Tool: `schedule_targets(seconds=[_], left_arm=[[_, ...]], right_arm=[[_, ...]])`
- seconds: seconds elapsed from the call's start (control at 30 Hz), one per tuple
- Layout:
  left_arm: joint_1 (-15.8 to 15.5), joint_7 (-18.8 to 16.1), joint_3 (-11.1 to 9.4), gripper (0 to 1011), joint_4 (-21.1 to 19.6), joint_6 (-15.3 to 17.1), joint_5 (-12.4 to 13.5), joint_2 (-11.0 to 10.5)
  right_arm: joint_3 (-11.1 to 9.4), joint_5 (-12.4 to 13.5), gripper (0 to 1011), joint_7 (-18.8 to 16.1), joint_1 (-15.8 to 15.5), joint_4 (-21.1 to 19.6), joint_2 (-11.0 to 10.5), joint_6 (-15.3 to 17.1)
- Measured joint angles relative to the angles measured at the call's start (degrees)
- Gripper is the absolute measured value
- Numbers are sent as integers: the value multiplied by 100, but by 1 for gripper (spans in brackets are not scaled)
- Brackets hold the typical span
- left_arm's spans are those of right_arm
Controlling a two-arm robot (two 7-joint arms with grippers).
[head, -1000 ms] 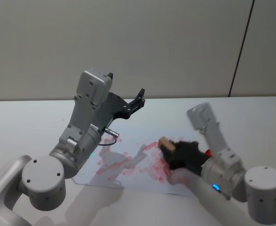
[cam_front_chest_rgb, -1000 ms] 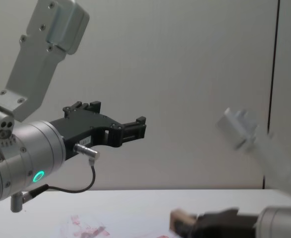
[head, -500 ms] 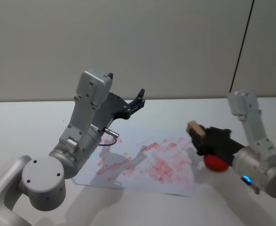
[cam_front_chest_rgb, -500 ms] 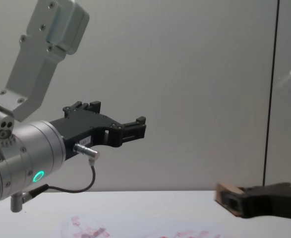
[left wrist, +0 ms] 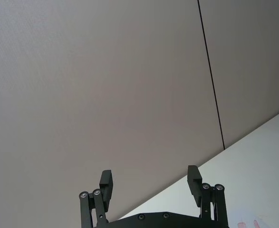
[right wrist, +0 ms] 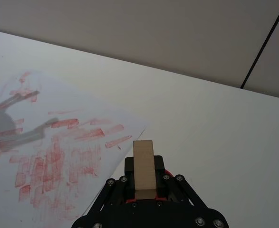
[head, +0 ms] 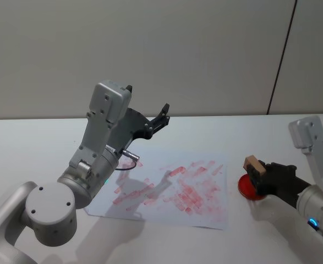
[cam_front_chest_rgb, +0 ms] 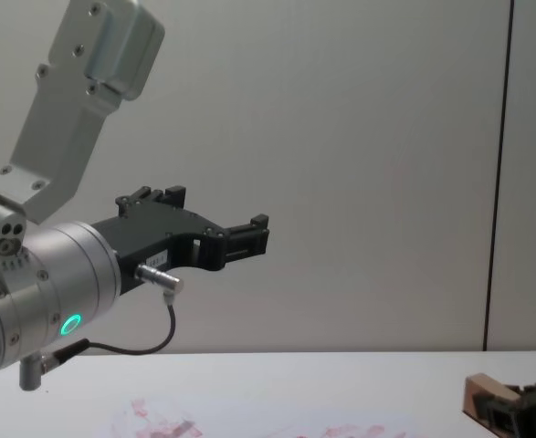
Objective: Use the one hand to pick up the stamp and affix it onto the A4 paper.
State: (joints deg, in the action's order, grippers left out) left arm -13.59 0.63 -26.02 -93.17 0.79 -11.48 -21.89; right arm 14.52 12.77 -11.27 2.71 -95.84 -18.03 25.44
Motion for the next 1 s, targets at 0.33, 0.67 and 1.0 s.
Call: schedule_targets(seconds=[0.33, 0.67, 1.0], left_arm=[[0, 0, 0, 1001, 0, 0, 0, 0], [0, -1, 0, 1001, 0, 0, 0, 0], [0, -1, 0, 1001, 0, 0, 0, 0]], right_arm=[[-2, -185, 218, -83, 46, 193, -29, 6], [60, -382, 218, -200, 148, 425, 22, 18], [97, -488, 357, -262, 200, 551, 55, 35]])
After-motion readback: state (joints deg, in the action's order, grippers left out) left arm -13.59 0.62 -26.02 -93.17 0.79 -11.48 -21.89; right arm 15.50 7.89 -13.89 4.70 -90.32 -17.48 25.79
